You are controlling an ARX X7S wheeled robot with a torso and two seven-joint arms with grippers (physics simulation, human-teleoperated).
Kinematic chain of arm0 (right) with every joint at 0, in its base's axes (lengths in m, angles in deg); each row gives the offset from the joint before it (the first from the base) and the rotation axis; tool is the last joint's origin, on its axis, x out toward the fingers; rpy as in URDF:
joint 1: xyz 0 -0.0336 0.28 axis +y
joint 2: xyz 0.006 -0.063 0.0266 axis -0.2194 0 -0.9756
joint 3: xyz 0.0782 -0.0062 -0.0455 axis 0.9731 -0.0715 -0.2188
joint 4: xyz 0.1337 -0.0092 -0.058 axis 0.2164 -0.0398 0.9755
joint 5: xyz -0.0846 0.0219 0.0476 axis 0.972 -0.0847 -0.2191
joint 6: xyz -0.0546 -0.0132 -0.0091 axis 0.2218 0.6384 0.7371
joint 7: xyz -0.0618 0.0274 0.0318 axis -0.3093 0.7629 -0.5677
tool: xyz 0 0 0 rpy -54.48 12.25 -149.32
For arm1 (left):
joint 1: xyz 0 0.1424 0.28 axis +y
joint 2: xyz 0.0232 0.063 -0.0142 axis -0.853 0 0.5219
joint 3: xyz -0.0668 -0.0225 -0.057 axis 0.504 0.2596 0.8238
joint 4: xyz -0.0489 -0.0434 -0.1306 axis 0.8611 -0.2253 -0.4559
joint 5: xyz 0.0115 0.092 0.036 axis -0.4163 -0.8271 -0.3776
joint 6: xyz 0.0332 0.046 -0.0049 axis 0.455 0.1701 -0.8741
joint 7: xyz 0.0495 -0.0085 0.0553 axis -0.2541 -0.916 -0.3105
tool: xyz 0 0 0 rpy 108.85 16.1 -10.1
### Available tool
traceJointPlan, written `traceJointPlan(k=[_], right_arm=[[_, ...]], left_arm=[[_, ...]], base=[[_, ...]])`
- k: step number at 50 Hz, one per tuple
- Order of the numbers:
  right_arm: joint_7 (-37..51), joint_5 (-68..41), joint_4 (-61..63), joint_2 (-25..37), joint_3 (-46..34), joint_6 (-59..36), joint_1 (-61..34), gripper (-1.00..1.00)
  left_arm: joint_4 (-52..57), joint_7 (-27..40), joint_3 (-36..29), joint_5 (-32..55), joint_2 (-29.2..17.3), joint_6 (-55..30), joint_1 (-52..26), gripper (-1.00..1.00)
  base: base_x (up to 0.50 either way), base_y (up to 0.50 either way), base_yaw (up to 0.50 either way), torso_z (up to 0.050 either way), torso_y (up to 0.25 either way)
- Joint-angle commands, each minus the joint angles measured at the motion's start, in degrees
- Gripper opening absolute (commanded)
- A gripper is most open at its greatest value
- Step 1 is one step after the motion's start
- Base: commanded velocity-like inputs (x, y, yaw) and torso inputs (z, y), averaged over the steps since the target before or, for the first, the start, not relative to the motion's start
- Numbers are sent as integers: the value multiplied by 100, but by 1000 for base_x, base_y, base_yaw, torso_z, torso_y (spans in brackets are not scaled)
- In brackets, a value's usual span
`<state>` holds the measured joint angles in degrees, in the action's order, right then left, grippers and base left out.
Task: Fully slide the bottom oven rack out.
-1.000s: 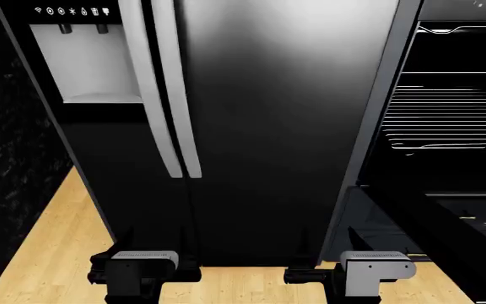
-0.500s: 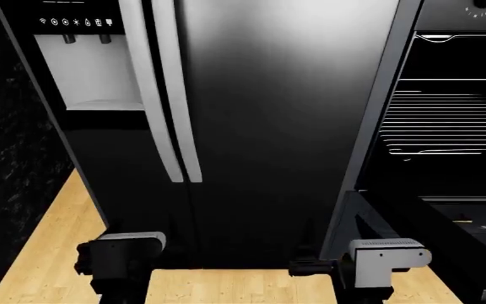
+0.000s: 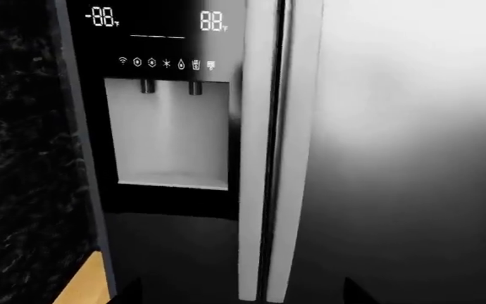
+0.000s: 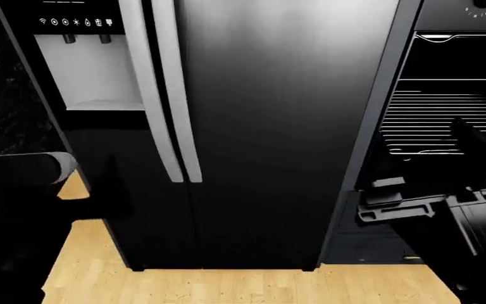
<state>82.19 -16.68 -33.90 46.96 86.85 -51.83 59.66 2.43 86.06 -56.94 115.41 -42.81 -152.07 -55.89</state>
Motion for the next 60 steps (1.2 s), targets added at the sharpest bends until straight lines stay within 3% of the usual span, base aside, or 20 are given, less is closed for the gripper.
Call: traceJointPlan(k=[1, 10, 26, 37, 60], right_arm=[[1707, -1998, 466, 3317, -1864, 2166, -1441, 100], [1763, -2855, 465, 3707, -2300, 2183, -2495, 100], [2029, -3869, 447, 3413, -1712, 1230, -3299, 100], [2064, -4066, 354, 3189, -1658, 949, -3493, 100], [1940, -3639, 276, 3250, -1682, 1426, -2783, 100]], left_arm=[[109, 2871, 114, 4367, -1813, 211, -835, 100], [133, 3474, -669, 5107, -2521, 863, -1559, 100], [36, 3658, -1235, 5368, -2858, 1153, -1996, 100], [-7, 3668, -1379, 5543, -2992, 1355, -2048, 100], [91, 3692, -1671, 5606, -3042, 1642, -2063, 100]], base=[[0, 0, 0, 0, 0], [0, 0, 0, 0, 0], [0, -419, 0, 0, 0], [0, -500, 0, 0, 0], [0, -494, 0, 0, 0]])
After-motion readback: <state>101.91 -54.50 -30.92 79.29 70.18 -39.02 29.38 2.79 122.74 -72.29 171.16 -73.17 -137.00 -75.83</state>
